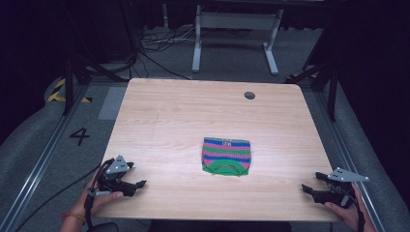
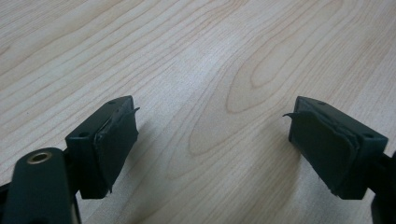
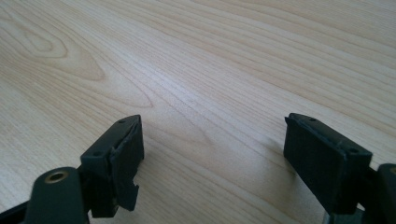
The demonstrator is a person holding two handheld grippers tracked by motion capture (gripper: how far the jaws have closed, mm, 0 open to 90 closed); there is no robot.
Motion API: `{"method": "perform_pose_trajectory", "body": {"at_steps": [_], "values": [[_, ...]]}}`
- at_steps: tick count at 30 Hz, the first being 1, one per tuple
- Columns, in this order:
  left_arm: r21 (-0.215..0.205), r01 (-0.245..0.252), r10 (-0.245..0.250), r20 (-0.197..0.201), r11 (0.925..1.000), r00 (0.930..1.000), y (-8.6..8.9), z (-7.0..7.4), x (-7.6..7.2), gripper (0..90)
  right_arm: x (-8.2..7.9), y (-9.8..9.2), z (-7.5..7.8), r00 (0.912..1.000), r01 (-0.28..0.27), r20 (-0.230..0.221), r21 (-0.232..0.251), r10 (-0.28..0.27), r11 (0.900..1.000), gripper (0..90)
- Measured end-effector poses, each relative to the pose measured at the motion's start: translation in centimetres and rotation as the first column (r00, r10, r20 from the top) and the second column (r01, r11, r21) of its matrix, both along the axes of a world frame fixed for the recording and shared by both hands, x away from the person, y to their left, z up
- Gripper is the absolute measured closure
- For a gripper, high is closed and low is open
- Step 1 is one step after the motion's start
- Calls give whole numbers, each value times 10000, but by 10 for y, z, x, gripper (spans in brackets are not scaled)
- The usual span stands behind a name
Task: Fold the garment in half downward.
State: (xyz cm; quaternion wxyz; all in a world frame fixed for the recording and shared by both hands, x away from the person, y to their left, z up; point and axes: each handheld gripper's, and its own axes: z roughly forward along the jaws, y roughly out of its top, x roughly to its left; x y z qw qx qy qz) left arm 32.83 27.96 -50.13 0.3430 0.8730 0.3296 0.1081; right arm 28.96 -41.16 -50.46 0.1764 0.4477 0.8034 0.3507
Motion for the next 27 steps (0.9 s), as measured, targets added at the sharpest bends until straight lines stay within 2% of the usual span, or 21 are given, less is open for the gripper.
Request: {"method": "perform_pose_trajectory", "body": {"at_steps": [7, 13, 27], "values": [[29, -105, 105, 16, 9999, 9999, 0, 0, 0, 148, 0, 0, 0, 10000, 16, -11, -14, -16, 10000, 204], [53, -472, 472, 23, 9989, 9989, -1, 0, -3, 147, 0, 0, 0, 10000, 17, -8, -15, -17, 10000, 203], [43, -513, 513, 7, 9987, 9987, -1, 0, -4, 146, 0, 0, 0, 10000, 17, -8, -14, -17, 10000, 203]]}}
